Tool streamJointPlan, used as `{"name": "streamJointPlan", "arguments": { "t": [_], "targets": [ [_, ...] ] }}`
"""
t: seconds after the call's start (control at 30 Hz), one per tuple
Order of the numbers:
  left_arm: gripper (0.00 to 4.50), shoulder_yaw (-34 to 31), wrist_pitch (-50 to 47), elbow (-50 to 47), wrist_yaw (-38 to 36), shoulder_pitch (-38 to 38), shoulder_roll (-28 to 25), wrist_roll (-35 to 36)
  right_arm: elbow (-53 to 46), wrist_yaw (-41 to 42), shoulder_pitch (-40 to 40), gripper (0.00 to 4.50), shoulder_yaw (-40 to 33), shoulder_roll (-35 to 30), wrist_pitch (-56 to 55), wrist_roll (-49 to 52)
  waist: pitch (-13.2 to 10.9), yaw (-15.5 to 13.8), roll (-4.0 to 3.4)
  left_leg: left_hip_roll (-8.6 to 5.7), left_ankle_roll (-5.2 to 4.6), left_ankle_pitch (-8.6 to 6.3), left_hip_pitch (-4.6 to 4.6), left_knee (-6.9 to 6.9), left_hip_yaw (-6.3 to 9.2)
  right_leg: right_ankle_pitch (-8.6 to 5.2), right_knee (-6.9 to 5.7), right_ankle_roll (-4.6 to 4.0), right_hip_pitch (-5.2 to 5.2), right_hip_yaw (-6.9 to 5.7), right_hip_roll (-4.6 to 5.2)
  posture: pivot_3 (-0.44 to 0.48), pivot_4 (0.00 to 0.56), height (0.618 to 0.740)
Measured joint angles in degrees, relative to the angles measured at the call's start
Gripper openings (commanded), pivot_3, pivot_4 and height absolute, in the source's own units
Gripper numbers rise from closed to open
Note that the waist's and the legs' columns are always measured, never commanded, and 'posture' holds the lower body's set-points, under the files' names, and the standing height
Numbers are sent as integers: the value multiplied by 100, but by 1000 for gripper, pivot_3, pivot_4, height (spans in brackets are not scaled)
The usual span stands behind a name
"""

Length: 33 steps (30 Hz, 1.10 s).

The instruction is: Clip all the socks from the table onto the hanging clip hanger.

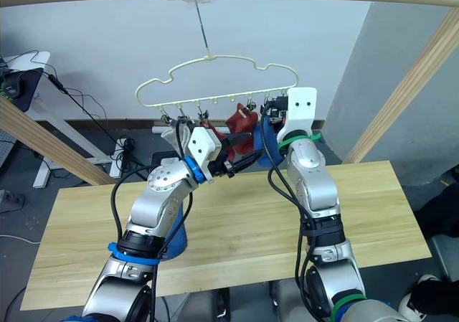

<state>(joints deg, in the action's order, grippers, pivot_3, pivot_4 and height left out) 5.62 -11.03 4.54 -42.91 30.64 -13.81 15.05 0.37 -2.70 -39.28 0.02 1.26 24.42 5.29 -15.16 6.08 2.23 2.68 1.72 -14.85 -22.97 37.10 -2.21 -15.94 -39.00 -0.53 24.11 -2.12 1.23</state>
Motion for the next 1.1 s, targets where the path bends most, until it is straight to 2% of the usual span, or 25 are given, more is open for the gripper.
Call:
{"name": "streamJointPlan", "arguments": {
  "t": [1.1],
  "targets": [
    [3140, 23, 23, 1, 10, -10, 4, -7, -201, -509, 6, 1990, -224, 457, 61, 53, 0, 2, 0, 0, 0, 0, 0, 1, 0, 0, -1, 0, 0, 0, 0, -220, 250, 740]
  ]
}}
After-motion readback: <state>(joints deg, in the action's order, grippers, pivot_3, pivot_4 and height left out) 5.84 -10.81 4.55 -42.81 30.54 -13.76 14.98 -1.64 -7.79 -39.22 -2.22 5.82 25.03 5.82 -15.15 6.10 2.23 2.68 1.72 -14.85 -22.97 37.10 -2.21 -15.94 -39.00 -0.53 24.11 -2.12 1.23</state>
